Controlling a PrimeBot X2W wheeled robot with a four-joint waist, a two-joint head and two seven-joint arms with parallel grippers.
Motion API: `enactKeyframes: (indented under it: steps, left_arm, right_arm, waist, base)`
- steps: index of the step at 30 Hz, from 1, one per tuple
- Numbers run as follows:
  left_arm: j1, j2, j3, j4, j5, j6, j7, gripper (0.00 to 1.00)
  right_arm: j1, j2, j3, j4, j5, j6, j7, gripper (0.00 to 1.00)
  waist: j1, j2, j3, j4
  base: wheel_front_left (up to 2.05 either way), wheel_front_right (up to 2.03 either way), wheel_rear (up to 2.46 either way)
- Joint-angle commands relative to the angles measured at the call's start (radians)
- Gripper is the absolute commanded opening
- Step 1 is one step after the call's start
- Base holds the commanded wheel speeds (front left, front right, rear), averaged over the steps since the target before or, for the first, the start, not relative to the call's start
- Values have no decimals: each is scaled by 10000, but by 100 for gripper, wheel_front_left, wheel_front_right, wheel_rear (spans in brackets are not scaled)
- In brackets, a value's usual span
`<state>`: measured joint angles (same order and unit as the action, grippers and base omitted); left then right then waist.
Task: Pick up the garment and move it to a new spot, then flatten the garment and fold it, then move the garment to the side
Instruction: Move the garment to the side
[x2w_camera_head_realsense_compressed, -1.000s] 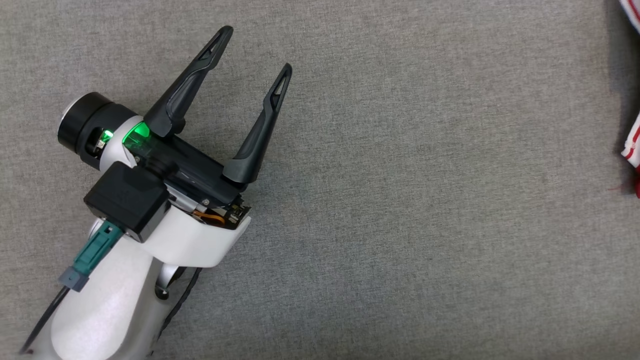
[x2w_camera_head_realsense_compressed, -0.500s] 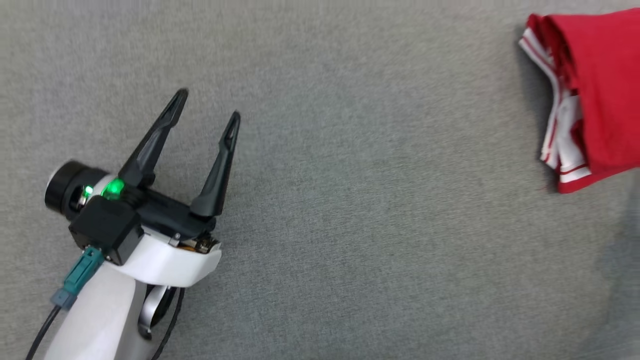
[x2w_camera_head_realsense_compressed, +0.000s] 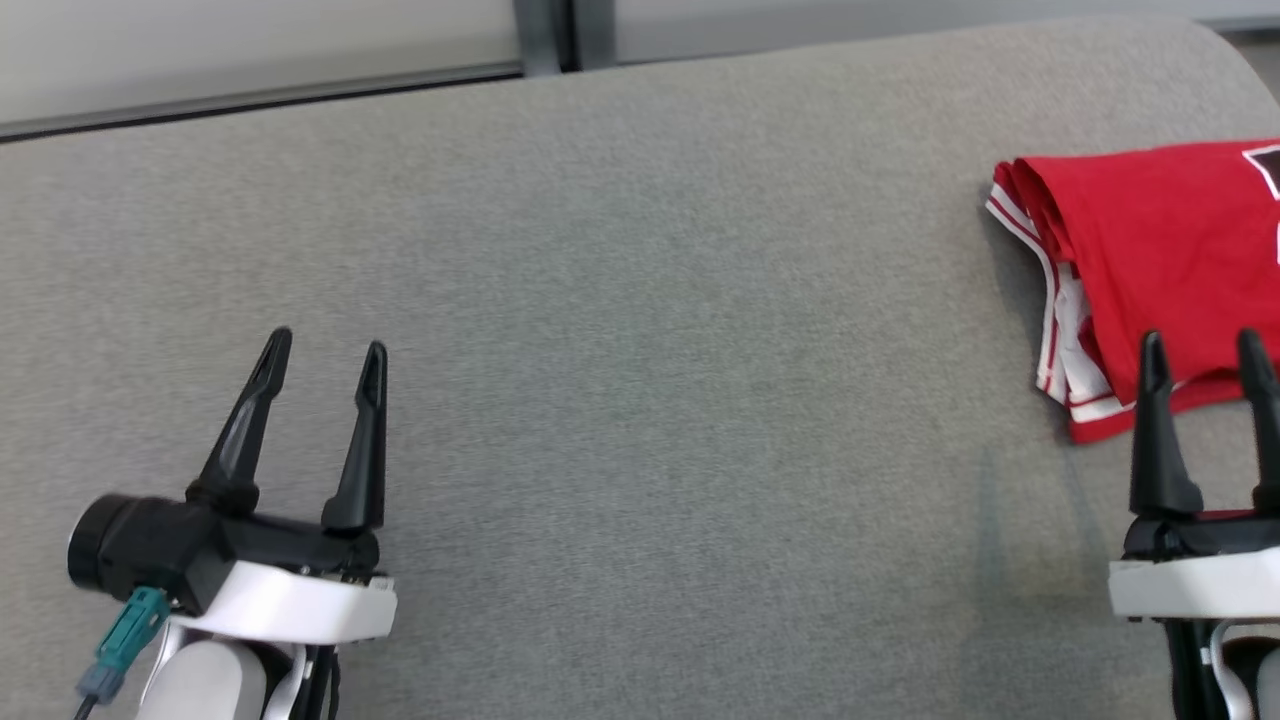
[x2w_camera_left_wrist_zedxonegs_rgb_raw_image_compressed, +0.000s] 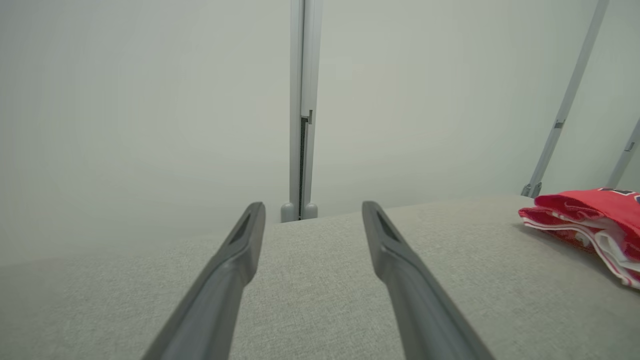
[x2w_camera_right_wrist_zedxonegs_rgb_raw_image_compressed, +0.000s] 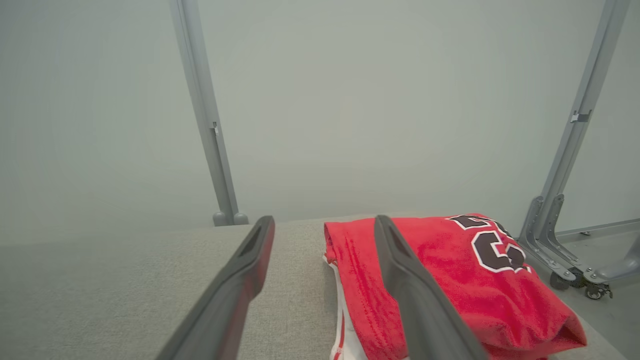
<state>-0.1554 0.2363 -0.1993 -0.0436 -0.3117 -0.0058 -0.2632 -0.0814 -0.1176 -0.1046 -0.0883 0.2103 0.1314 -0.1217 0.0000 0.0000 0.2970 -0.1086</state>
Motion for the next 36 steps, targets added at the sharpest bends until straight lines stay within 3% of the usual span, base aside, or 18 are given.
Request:
enactKeyframes:
  steps: [1, 15, 26, 36]
  left_arm:
    - [367, 26, 212, 124, -103, 114, -9, 100]
    - [1537, -26, 734, 938, -256, 92, -9, 100]
    - [2332, -39, 782, 1535, -309, 86, -9, 100]
    - [2214, 10, 678, 1680, -309, 66, -10, 100]
  right_arm:
    - [211, 55, 263, -167, -27, -12, 178, 100]
    - [1327, 278, 673, -522, 82, -10, 940, 100]
    - [2306, 95, 869, -761, 254, -10, 1479, 100]
    - [2467, 133, 815, -980, 307, -10, 1604, 100]
  waist:
    - [0, 0, -608, 587]
    - [0, 0, -1941, 1363]
    - [0, 0, -2951, 1327]
    - [0, 0, -3034, 1278]
  base:
    - [0, 0, 0]
    - [0, 0, 0]
    - [0, 0, 0]
    - [0, 0, 0]
